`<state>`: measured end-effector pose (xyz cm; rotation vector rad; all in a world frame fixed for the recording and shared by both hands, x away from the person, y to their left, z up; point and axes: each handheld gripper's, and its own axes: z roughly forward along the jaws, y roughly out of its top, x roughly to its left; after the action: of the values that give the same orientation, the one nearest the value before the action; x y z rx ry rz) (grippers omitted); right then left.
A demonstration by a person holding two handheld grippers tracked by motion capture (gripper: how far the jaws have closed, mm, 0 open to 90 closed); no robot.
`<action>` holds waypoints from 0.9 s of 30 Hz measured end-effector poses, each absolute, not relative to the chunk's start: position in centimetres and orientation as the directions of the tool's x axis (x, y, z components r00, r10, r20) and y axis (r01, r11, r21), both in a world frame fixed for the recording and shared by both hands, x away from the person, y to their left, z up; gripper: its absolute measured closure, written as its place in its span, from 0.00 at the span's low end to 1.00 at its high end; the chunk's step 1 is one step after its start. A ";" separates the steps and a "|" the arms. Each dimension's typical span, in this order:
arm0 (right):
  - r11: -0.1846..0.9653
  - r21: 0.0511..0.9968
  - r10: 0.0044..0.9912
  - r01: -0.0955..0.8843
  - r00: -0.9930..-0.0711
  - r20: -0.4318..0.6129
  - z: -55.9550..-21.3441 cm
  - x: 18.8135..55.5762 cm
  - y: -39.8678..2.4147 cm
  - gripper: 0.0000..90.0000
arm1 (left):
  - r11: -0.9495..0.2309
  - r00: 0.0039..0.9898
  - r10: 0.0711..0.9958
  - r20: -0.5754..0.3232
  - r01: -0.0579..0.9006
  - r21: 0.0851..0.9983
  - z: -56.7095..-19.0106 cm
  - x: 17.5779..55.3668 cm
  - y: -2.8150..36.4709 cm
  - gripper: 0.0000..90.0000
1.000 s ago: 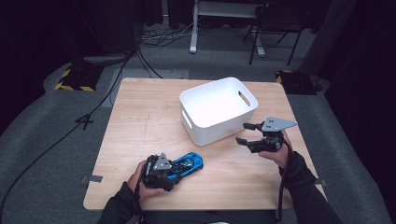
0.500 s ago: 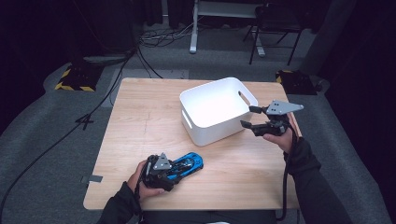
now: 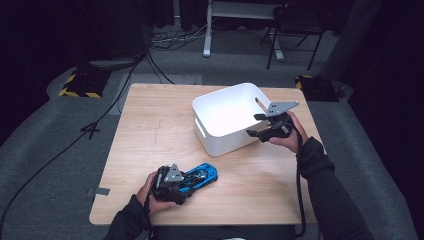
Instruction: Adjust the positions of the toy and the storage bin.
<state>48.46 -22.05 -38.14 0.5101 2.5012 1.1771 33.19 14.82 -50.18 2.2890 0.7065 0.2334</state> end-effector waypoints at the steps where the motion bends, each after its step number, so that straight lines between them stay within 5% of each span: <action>1: 0.599 0.781 0.445 0.178 -0.885 -0.140 -38.2 48.6 -21.9 0.34 | -0.592 0.833 0.551 -0.036 0.421 0.687 -50.2 33.2 14.8 0.26; 5: 0.587 0.786 0.450 0.195 -0.885 -0.117 -38.5 48.9 -21.6 0.34 | -0.593 0.835 0.549 -0.037 0.420 0.687 -50.2 33.2 14.8 0.26; 16: 0.639 0.757 0.325 0.134 -0.939 -0.109 -37.8 47.8 -20.8 0.68 | -0.593 0.836 0.547 -0.037 0.418 0.688 -50.2 33.3 14.8 0.26; 27: 0.627 0.766 0.349 0.144 -0.930 -0.110 -37.8 46.1 -20.6 0.78 | -0.598 0.838 0.545 -0.026 0.410 0.688 -50.2 33.4 14.8 0.26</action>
<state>46.10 -20.61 -37.83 0.4027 2.6022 1.1926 33.35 14.77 -50.16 2.2929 0.6929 0.2423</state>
